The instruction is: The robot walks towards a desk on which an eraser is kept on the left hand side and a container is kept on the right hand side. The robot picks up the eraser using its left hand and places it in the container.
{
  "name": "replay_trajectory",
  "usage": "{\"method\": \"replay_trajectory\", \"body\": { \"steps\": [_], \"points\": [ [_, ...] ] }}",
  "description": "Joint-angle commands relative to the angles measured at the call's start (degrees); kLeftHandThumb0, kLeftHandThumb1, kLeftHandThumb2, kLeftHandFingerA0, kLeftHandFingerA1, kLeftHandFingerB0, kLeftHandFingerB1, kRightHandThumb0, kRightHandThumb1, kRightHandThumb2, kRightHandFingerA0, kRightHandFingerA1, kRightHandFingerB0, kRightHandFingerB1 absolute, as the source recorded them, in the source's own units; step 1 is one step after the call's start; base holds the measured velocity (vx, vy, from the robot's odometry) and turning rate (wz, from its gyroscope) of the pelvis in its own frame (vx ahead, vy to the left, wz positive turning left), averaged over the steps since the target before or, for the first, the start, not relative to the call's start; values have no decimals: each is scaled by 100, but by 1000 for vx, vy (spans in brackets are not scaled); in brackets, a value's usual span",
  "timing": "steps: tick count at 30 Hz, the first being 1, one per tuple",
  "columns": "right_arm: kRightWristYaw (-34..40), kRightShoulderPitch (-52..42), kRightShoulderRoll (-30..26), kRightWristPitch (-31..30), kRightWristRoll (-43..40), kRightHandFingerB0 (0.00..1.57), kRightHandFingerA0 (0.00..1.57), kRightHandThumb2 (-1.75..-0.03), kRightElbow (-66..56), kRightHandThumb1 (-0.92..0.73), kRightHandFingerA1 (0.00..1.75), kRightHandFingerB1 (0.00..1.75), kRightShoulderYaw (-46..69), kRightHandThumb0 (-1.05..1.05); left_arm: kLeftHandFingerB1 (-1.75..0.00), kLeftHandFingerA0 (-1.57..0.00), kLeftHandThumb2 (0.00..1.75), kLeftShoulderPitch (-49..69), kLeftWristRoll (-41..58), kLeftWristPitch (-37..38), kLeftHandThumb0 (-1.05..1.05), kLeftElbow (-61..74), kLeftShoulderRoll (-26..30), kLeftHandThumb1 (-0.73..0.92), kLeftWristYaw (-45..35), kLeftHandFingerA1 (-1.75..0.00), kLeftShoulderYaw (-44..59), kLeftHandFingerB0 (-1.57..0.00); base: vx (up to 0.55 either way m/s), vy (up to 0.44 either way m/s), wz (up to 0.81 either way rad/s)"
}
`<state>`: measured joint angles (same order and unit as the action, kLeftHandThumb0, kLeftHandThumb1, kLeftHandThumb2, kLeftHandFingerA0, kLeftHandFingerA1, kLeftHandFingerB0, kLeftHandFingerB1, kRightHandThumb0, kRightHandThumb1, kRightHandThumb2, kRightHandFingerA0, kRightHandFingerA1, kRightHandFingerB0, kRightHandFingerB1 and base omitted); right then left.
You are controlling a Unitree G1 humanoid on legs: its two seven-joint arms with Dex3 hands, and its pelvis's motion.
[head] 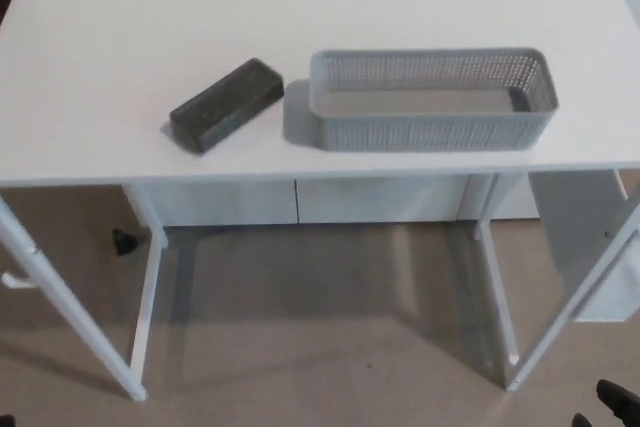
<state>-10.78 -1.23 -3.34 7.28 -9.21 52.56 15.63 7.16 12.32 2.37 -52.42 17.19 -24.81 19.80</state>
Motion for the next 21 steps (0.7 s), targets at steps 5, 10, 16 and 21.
{"method": "replay_trajectory", "body": {
  "steps": [5, 10, 16, 21],
  "points": [
    [102, -2, -51, 128, 33, 5, 31, -104, 23, -43, 74, 56, -81, -34, -31, -42, 59, -19, -48, 202, -27, -44, 100, 65, 35, -39, -84, -29, 219, 89, -12],
    [81, 5, -68, 159, 29, 7, 30, -105, 54, -44, 73, 57, -116, -35, -30, -39, 60, -50, -52, 242, -28, -136, 130, 65, -25, -36, -129, -28, 299, 219, -15],
    [79, 22, -34, 179, -9, 10, 34, -105, 53, -42, 76, 59, -119, -36, -31, -42, 60, -46, -100, 192, -28, -55, 161, 65, 58, -37, -192, -30, 266, 135, 3],
    [25, -8, -53, 242, 24, 3, 20, -90, 43, -52, 103, 69, -164, -38, -31, -41, 60, 30, -144, 236, -28, 62, 158, 66, 32, -37, -298, -30, 182, -29, 6]
  ]
}}
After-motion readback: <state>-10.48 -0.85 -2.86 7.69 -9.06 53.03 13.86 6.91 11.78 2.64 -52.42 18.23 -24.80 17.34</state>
